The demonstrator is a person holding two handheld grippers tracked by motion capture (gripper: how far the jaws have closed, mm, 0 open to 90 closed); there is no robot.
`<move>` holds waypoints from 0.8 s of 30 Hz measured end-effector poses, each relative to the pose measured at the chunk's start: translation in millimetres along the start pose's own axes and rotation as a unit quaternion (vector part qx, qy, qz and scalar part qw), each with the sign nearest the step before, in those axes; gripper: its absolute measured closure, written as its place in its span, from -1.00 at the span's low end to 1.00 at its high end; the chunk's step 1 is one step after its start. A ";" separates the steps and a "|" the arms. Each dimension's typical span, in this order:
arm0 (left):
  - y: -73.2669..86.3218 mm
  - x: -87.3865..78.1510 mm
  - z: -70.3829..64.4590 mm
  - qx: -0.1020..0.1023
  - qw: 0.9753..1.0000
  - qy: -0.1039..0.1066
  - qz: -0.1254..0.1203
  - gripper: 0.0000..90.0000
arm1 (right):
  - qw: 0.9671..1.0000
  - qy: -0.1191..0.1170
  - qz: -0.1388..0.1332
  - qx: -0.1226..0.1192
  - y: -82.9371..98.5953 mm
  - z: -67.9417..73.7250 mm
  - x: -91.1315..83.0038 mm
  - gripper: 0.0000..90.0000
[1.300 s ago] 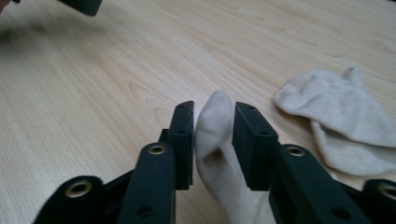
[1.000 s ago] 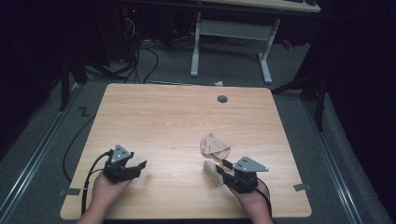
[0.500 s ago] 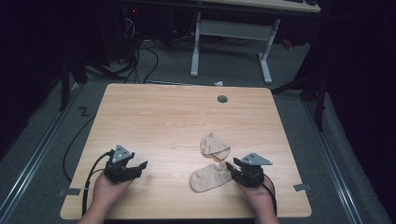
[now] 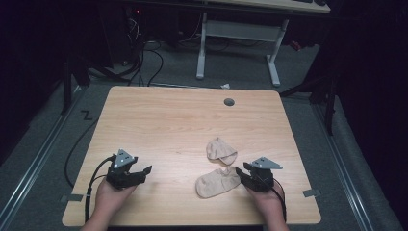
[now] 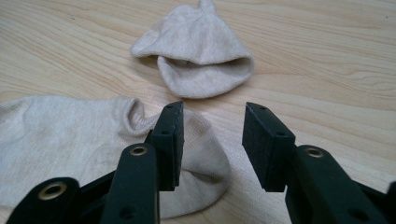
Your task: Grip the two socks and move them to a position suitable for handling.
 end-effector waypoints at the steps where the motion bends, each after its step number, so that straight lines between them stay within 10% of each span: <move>1: 0.0 0.4 -2.4 0.007 1.000 0.003 0.003 -0.26 | 1.000 0.001 0.000 -0.002 0.0 -0.4 -0.1 0.33; 24: -4.4 9.9 -43.5 0.019 0.999 0.046 -0.003 -0.08 | 1.000 -0.003 0.006 0.005 -0.1 -5.5 -4.3 0.29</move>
Point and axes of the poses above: each handheld gripper's, and its own axes: x roughly forward along the jaws, y roughly out of its underside, z roughly to its left, the point moved 1 cm from there along x, roughly forward along the jaws
